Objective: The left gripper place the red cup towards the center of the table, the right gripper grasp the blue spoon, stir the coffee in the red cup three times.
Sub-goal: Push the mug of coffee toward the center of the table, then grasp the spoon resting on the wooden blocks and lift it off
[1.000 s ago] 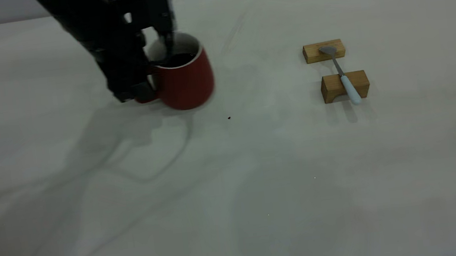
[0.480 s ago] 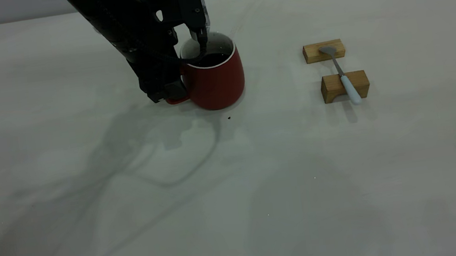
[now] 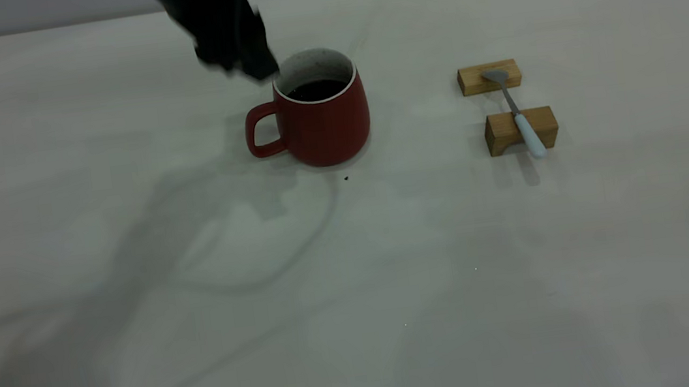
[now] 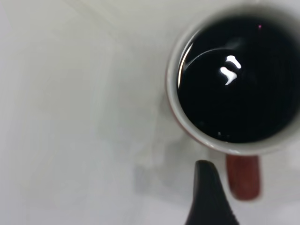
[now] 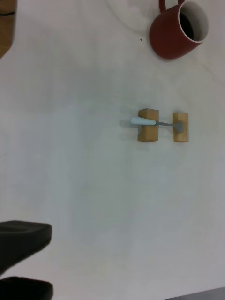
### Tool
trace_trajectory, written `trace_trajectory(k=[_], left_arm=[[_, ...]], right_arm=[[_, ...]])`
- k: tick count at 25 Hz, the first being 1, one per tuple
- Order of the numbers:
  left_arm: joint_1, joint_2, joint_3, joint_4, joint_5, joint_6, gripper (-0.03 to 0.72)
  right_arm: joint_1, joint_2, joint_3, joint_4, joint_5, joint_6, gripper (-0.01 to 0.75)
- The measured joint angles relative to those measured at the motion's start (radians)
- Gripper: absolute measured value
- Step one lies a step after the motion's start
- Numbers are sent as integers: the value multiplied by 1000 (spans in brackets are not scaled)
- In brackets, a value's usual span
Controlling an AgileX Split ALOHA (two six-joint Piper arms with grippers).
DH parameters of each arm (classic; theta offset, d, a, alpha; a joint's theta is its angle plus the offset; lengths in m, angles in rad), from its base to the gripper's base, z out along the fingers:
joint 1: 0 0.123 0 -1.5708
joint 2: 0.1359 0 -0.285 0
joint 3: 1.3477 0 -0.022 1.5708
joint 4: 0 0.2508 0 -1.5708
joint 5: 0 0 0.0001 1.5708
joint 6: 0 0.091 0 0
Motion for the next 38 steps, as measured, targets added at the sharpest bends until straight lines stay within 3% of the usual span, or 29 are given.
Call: trace_trajectory(k=[14, 19, 24, 26, 31, 38], left_arm=[[-1, -624, 0, 33, 301, -551, 551], [-1, -810, 0, 143, 483, -820, 551], [-1, -941, 1, 293, 741, -1036, 551], [-1, -987, 21, 357, 757, -1083, 551], [-1, -1107, 191, 506, 757, -1143, 551], [-1, -1315, 557, 455, 757, -1170, 551]], right_arm=[[0, 0, 0, 0, 0, 0, 238], [0, 0, 0, 0, 0, 0, 238], [0, 0, 0, 0, 0, 0, 238], [0, 0, 0, 0, 0, 0, 238], [0, 0, 0, 0, 0, -1, 238], [0, 0, 0, 0, 0, -1, 238]])
